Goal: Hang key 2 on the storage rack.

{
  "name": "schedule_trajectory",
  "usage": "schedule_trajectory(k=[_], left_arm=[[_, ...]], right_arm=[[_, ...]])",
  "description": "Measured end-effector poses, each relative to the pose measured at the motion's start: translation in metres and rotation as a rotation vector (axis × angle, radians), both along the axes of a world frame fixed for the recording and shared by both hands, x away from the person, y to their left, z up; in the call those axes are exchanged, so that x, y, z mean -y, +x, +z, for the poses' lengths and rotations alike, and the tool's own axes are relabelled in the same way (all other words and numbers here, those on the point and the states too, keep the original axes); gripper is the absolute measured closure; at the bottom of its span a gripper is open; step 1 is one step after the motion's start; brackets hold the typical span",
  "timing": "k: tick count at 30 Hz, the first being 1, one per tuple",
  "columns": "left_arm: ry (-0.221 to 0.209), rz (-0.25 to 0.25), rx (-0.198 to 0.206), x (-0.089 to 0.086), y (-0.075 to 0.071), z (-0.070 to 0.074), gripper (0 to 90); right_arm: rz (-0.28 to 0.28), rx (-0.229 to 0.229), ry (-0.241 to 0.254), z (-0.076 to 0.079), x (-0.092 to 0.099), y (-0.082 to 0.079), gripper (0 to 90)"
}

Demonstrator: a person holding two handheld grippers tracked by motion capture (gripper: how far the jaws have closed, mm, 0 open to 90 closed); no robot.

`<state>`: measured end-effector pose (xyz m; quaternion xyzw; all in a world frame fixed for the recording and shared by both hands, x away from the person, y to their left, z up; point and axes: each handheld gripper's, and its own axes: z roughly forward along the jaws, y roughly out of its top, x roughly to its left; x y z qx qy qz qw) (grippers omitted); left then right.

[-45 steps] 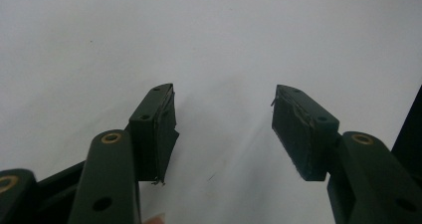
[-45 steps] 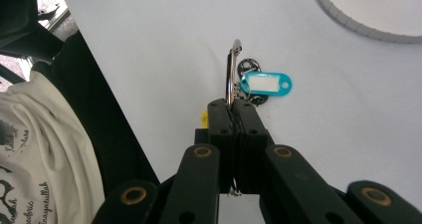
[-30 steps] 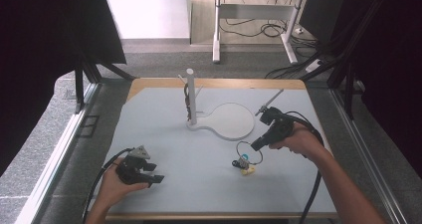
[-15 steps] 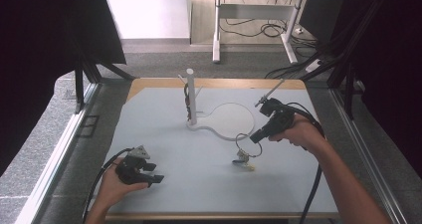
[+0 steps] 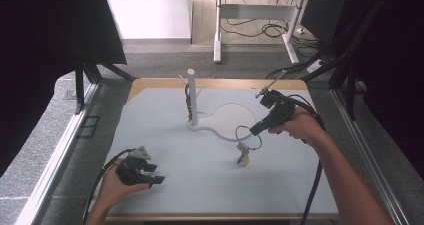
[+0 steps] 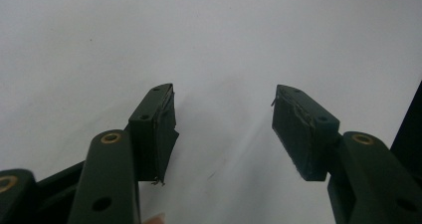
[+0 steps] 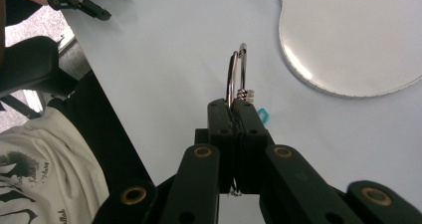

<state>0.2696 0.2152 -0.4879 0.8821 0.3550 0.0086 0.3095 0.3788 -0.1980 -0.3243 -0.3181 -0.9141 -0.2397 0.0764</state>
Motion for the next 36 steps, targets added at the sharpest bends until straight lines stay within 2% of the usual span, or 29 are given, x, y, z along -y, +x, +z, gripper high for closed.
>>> schedule_trajectory(k=[11, 36], left_arm=[[-0.004, 0.001, -0.002, -0.001, 0.0, 0.0, 42.9], [-0.014, 0.011, -0.001, -0.004, 0.0, 0.001, 42.8]], right_arm=[[-0.014, 0.017, 0.004, 0.009, -0.003, 0.009, 87.9], [-0.04, 0.023, -0.002, 0.021, -0.015, 0.031, 88.0]])
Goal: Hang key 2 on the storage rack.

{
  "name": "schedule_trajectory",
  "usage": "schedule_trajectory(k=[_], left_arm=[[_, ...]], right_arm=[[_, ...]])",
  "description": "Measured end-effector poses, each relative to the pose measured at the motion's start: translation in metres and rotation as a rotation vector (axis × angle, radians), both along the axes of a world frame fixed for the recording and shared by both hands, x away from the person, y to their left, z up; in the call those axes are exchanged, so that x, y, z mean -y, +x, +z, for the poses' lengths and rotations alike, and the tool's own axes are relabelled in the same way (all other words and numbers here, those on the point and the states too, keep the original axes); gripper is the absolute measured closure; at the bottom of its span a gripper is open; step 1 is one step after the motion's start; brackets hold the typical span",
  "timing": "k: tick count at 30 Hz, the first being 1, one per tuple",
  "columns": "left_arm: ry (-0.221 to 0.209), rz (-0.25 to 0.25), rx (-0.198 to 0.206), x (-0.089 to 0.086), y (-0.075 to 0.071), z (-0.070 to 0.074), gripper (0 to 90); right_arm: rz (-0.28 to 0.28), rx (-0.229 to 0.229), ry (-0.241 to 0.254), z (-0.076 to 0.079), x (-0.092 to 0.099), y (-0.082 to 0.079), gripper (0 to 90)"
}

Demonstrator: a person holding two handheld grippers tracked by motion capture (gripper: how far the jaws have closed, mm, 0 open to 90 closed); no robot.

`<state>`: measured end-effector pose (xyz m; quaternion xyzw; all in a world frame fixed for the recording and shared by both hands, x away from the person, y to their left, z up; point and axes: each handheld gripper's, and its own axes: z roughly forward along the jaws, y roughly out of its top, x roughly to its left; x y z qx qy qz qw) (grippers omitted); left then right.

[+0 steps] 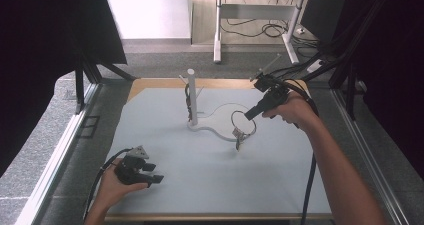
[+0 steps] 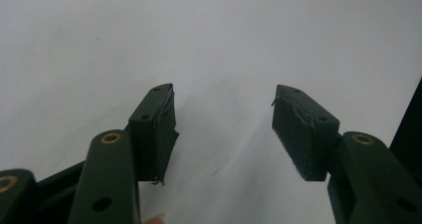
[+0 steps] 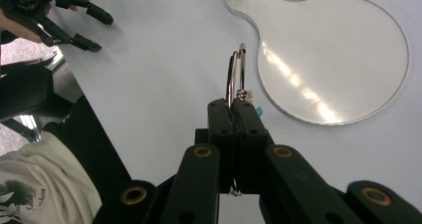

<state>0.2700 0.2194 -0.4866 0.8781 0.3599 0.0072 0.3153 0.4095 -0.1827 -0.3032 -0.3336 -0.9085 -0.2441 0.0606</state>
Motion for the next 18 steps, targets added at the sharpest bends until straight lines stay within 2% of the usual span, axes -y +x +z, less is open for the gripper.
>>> schedule_trajectory(k=[11, 18], left_arm=[[-0.004, -0.002, 0.003, -0.003, 0.0, 0.002, 42.8], [-0.019, 0.007, 0.003, -0.005, -0.001, 0.003, 42.9]], right_arm=[[-0.011, -0.002, -0.013, 0.01, -0.009, 0.012, 88.0], [-0.018, -0.001, -0.012, 0.01, -0.015, 0.02, 88.0]])
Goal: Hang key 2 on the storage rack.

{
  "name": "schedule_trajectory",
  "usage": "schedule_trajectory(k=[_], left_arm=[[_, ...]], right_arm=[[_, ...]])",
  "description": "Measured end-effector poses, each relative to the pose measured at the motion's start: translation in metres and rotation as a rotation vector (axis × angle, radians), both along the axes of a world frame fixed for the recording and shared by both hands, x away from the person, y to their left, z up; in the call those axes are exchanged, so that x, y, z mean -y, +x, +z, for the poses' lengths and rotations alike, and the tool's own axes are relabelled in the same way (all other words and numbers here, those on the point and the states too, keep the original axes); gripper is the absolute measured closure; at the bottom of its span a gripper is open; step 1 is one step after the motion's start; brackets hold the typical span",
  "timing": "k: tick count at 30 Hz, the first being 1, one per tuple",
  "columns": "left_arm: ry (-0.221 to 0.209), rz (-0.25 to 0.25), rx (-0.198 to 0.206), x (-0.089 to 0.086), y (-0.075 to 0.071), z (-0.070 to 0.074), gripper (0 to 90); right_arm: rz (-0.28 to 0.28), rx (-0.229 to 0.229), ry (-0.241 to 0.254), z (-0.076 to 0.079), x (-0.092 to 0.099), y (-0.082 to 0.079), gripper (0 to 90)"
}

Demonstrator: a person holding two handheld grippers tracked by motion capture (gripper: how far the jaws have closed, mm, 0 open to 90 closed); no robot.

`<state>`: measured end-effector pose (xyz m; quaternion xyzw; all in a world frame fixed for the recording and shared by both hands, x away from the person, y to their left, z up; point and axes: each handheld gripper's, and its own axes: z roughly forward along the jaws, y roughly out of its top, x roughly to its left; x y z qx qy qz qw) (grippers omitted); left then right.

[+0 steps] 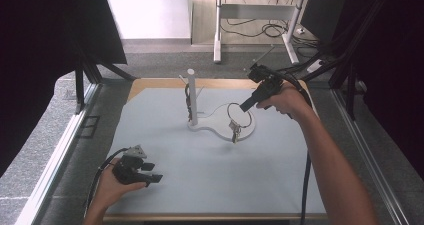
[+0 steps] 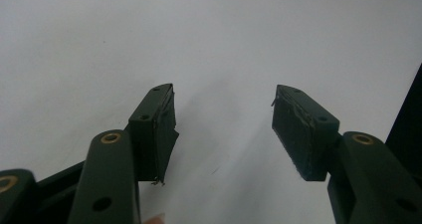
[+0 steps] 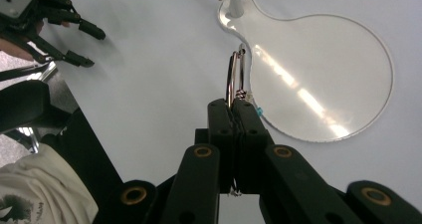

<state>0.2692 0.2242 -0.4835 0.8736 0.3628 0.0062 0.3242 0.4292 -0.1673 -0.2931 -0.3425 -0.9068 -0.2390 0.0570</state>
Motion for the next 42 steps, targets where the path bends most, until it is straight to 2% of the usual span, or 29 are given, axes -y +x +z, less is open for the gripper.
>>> schedule_trajectory(k=[6, 25, 27, 35, 42], left_arm=[[0.003, -0.014, 0.001, 0.0, 0.001, 0.0, 42.7], [-0.032, -0.001, 0.006, -0.003, -0.001, 0.003, 42.7], [-0.022, -0.013, 0.006, -0.004, 0.0, 0.003, 42.6], [-0.03, -0.013, 0.009, -0.005, 0.0, 0.004, 42.6], [-0.026, -0.014, 0.011, -0.005, 0.0, 0.004, 42.5]], right_arm=[[-0.008, 0.012, 0.003, 0.003, -0.01, 0.011, 88.0], [-0.034, 0.028, -0.002, 0.001, -0.03, 0.044, 88.0], [-0.036, 0.028, 0.003, 0.001, -0.033, 0.046, 88.0], [-0.046, 0.037, 0.003, -0.003, -0.037, 0.056, 88.0], [-0.049, 0.037, -0.002, -0.006, -0.039, 0.058, 88.0]])
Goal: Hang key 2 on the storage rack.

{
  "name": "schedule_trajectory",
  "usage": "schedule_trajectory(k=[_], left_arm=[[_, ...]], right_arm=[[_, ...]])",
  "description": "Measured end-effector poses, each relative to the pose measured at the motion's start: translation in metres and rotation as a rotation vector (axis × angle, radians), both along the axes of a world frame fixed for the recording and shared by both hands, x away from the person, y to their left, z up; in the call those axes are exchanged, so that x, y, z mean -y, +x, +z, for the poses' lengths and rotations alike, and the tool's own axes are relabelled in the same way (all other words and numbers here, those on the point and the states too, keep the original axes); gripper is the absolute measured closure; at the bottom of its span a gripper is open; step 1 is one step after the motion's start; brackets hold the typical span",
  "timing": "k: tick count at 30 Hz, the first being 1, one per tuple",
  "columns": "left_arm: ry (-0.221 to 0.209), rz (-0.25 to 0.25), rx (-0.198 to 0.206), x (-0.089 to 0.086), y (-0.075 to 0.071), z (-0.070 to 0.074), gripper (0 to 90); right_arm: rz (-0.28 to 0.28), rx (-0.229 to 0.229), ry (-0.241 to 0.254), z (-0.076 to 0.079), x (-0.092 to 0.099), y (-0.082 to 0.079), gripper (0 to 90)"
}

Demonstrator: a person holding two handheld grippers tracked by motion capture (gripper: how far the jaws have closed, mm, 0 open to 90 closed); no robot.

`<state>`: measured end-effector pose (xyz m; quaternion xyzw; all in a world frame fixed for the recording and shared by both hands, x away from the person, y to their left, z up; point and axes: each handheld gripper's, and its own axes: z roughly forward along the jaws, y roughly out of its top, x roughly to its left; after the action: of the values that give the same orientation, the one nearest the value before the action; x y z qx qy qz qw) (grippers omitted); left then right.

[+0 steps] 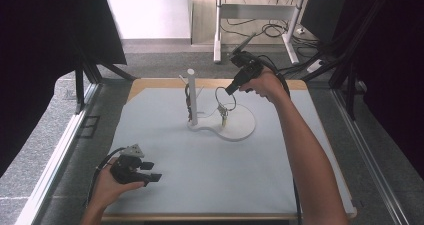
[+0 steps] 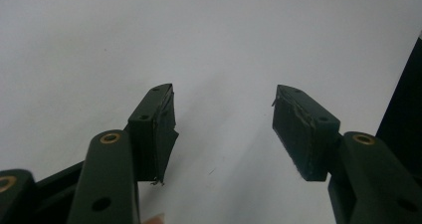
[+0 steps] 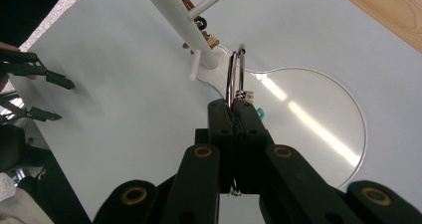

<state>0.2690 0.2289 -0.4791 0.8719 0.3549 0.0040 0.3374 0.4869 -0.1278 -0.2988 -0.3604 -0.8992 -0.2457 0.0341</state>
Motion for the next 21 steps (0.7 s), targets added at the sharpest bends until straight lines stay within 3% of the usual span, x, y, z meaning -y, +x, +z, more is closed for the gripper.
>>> schedule_trajectory(k=[8, 21], left_arm=[[-0.003, -0.002, 0.002, 0.0, 0.0, 0.0, 42.6], [-0.021, 0.003, 0.018, -0.003, -0.002, 0.003, 43.2]], right_arm=[[-0.014, -0.003, 0.0, -0.003, -0.001, 0.006, 88.0], [-0.035, 0.006, 0.01, -0.008, -0.02, 0.028, 88.0]])
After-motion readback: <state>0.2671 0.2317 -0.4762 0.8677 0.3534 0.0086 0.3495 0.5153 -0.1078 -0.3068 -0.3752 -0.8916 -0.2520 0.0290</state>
